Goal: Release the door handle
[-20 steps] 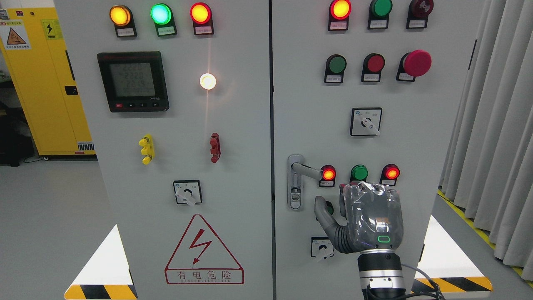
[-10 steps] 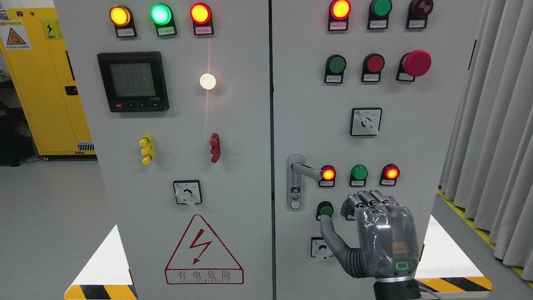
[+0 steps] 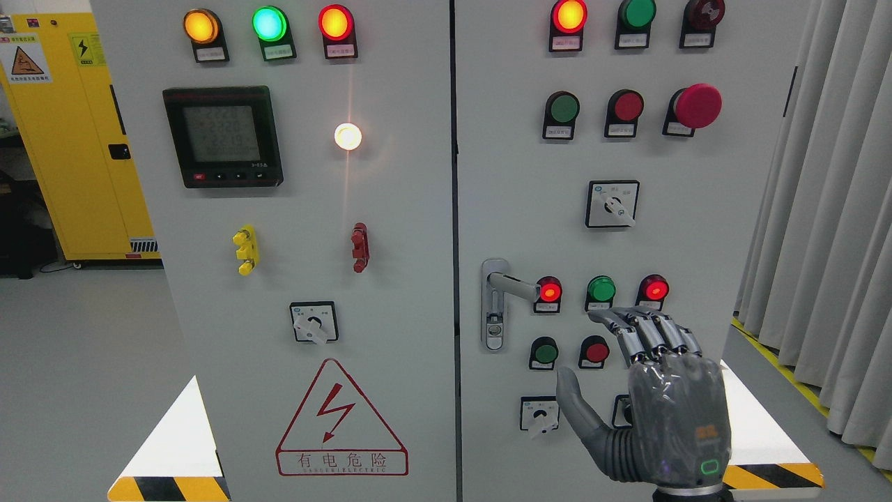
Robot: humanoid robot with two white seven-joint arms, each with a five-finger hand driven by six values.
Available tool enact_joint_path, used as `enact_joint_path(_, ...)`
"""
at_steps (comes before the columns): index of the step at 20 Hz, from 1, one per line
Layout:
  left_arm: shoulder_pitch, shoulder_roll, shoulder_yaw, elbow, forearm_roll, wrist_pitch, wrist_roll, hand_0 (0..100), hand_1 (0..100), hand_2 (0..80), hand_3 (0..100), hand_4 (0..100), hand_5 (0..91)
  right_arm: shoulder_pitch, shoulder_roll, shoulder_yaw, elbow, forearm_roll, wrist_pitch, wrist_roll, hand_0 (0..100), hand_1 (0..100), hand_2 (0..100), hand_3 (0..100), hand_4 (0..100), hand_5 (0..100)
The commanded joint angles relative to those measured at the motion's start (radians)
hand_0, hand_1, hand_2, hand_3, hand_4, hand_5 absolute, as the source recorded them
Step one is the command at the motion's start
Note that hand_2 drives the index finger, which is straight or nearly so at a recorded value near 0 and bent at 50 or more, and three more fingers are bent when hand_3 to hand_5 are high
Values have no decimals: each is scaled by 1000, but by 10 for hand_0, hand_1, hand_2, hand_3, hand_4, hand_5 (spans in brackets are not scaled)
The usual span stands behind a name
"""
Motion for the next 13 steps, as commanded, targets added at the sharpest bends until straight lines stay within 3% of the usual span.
enact_joint_path(1, 0, 0, 0, -15, 0, 0, 0, 120, 556, 0, 0, 0, 0, 8, 0, -56, -20, -44, -7, -4, 512, 355, 0, 0, 0, 0)
enact_joint_path(13, 0, 0, 0, -15, 0, 0, 0, 120, 556, 0, 0, 0, 0, 8, 0, -54, -20, -45, -7, 7, 569, 364, 0, 0, 0, 0)
